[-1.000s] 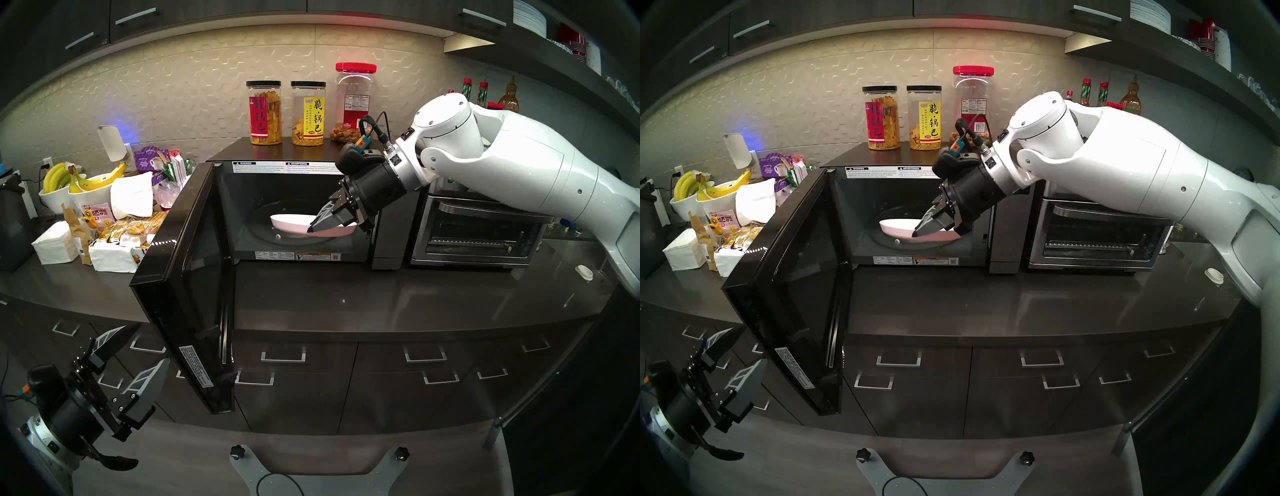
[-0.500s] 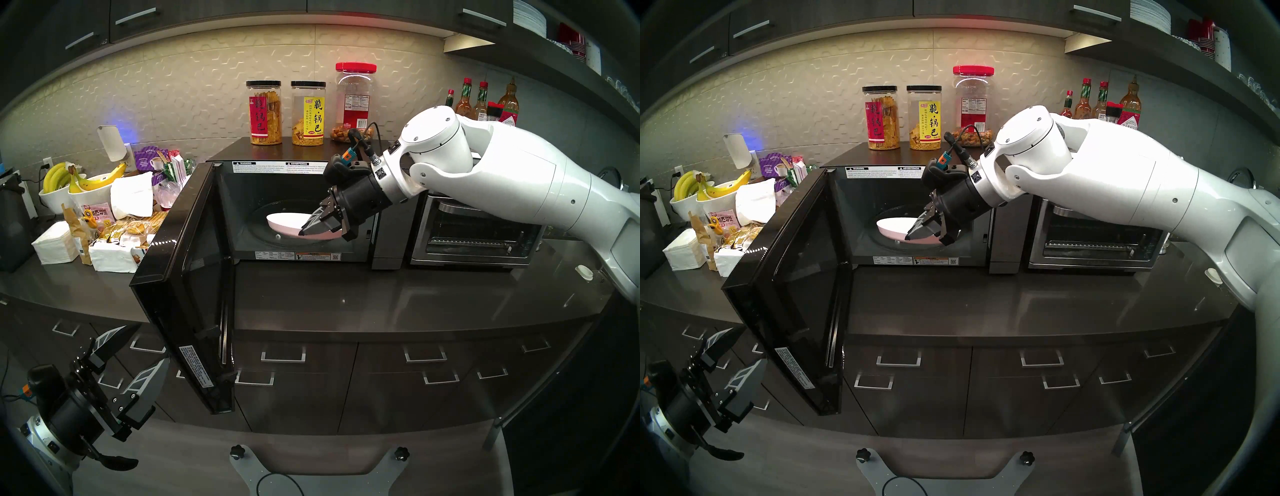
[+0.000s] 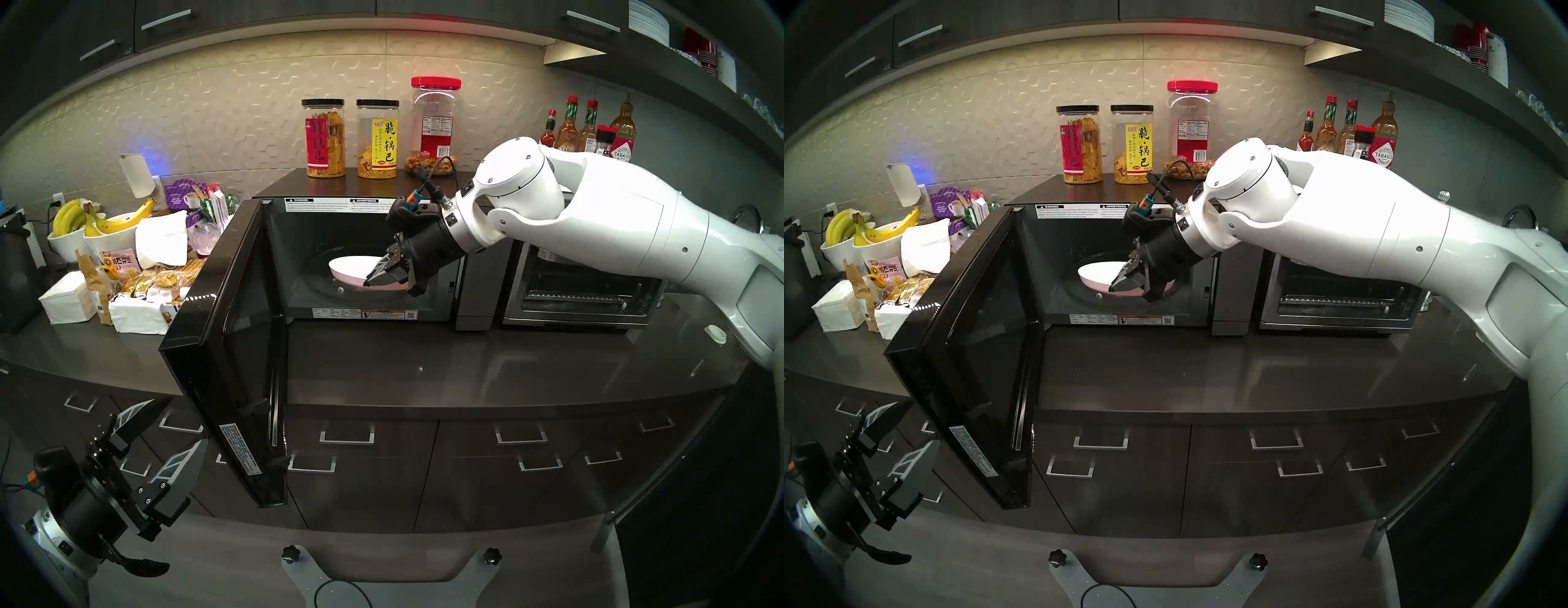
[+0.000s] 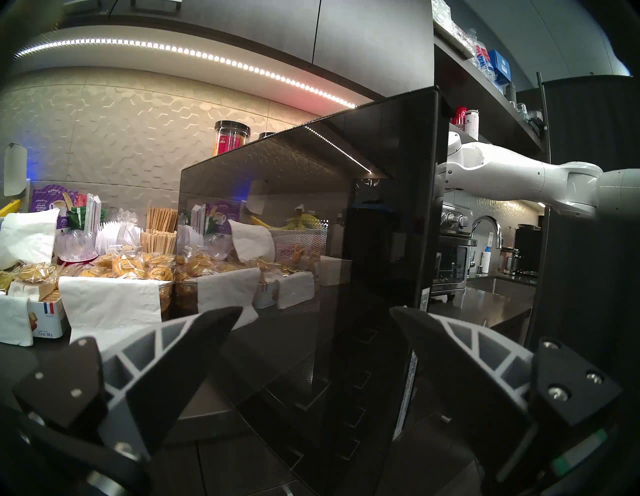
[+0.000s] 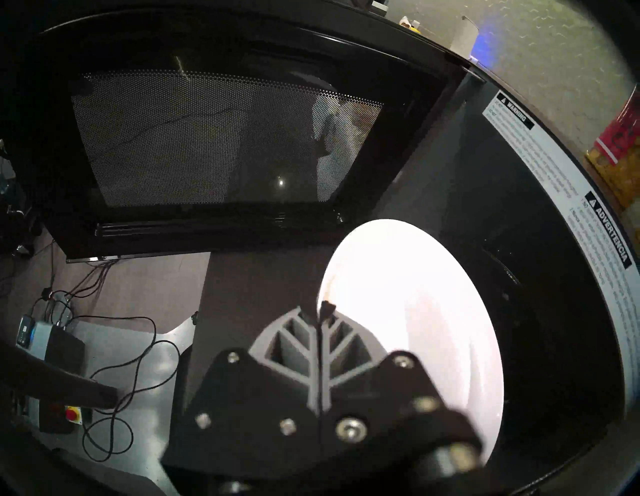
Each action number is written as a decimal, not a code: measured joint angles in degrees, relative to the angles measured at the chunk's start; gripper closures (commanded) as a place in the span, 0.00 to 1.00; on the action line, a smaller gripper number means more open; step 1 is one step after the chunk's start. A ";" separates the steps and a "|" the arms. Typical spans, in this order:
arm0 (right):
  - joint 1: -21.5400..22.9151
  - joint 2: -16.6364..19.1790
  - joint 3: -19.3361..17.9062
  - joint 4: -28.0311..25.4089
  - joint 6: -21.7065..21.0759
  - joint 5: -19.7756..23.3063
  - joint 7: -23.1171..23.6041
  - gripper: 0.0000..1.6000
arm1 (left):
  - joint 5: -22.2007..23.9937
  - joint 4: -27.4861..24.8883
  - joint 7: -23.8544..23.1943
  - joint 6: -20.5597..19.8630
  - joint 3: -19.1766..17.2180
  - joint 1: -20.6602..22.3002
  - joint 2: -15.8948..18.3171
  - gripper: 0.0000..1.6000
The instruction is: Open the microwave, put the plate inside, and close the door
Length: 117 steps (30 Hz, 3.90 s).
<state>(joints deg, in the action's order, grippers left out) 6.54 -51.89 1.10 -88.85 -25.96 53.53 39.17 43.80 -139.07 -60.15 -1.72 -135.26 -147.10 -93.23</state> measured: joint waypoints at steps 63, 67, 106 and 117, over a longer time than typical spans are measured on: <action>-5.41 -9.12 1.75 8.25 0.44 -6.97 -11.13 1.00 | -0.31 0.00 -0.38 -0.35 -0.17 0.42 -0.42 0.00; -5.81 -9.51 1.83 8.65 0.51 -7.16 -11.83 1.00 | -0.33 0.00 -0.40 -0.37 -0.18 0.44 -0.44 0.00; -9.95 -14.97 2.36 16.80 3.26 -9.38 -16.96 1.00 | -0.48 0.00 -0.63 -0.56 -0.27 0.69 -0.69 0.00; -10.44 -17.74 2.71 20.86 4.05 -11.19 -17.36 1.00 | -0.52 0.00 -0.70 -0.63 -0.30 0.76 -0.76 0.00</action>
<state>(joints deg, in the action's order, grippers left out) -3.90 -69.63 3.81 -67.99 -21.91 42.34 21.81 43.27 -139.07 -60.86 -2.35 -135.56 -146.35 -93.99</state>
